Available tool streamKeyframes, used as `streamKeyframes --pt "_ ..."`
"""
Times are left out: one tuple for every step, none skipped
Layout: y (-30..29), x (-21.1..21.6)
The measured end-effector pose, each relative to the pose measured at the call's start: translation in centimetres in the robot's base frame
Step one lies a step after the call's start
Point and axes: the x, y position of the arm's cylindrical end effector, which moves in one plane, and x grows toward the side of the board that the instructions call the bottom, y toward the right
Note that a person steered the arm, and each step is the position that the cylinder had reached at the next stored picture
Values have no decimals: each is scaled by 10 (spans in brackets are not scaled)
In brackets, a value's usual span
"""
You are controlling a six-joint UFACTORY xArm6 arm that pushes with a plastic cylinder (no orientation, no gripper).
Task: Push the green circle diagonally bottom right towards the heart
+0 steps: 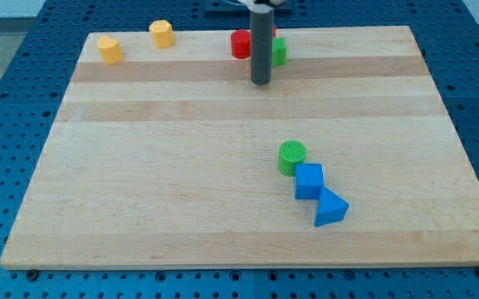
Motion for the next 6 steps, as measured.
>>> streamKeyframes --pt "66 34" --pt "104 77" --pt "105 125" --pt "70 150" --pt "-13 138" --pt "-88 119"
